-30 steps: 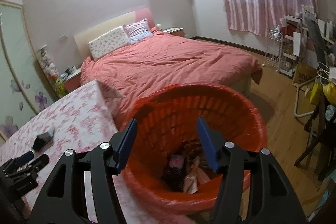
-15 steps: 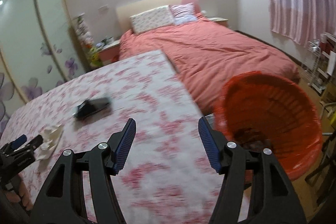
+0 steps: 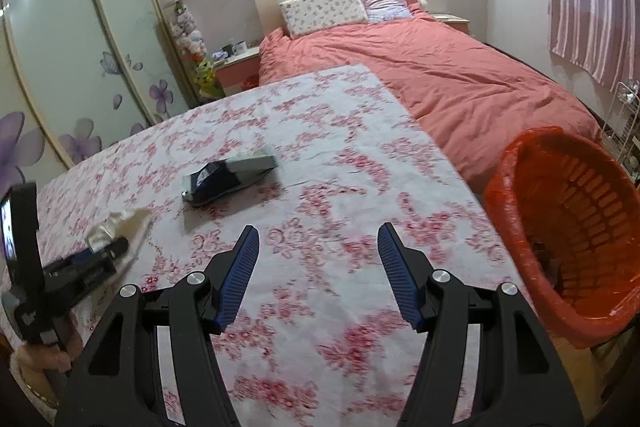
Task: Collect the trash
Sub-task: 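Grasp the crumpled white tissue with the left gripper while right moves to the dark pouch, then grasp the blue-and-yellow snack bag with the right gripper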
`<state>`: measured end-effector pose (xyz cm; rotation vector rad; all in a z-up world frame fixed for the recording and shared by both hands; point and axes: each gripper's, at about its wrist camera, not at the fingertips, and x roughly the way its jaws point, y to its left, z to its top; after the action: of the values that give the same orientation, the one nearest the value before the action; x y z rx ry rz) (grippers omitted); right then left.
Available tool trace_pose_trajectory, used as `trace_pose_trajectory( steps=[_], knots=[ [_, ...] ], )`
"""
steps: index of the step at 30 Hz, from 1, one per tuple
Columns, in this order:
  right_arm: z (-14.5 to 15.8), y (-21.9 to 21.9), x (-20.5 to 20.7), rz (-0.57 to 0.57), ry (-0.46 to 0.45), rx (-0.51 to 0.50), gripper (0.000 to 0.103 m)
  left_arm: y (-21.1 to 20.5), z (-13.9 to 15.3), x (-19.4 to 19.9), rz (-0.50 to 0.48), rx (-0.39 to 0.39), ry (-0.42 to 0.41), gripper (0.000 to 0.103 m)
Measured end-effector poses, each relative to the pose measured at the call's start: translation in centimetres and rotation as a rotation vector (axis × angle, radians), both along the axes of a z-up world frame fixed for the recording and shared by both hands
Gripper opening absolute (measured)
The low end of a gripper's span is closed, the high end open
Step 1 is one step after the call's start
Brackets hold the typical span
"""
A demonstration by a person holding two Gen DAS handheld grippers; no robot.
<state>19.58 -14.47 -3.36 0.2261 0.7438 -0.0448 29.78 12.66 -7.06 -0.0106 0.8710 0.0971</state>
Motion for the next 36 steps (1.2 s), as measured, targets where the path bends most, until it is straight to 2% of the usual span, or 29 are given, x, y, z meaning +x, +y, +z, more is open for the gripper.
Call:
trace_pose_trajectory(
  steps=[4, 6, 7, 12, 20, 25, 28, 32, 36],
  knots=[
    [-0.3, 1.7, 1.1, 0.034, 0.01, -0.012, 0.062, 3.8, -0.3, 0.5, 0.101, 0.014, 0.003, 0.045],
    [-0.6, 2.7, 2.1, 0.053, 0.021, 0.001, 0.062, 5.5, -0.3, 0.5, 0.128, -0.053, 0.01, 0.045],
    [-0.8, 3.3, 2.7, 0.062, 0.031, 0.015, 0.062, 5.9, -0.2, 0.3, 0.133, -0.061, 0.006, 0.045],
    [-1.4, 6.4, 5.5, 0.098, 0.072, 0.063, 0.062, 6.0, -0.2, 0.3, 0.133, -0.043, 0.019, 0.047],
    [-2.7, 10.3, 9.2, 0.08, 0.127, 0.032, 0.059, 6.0, -0.4, 0.6, 0.134, -0.047, 0.02, 0.047],
    [-3.8, 8.1, 9.6, -0.039, 0.198, -0.035, 0.05, 5.8, -0.5, 0.7, 0.131, -0.056, 0.019, 0.047],
    [-3.5, 5.4, 8.2, -0.113, 0.191, -0.054, 0.05, 5.8, -0.6, 0.7, 0.131, -0.057, 0.019, 0.047],
    [-2.5, 3.2, 6.1, -0.112, 0.129, -0.019, 0.051, 5.8, -0.6, 0.7, 0.132, -0.059, 0.019, 0.048],
    [-1.6, 3.9, 6.6, -0.076, 0.097, 0.022, 0.055, 5.8, -0.6, 0.7, 0.131, -0.06, 0.018, 0.048]
  ],
)
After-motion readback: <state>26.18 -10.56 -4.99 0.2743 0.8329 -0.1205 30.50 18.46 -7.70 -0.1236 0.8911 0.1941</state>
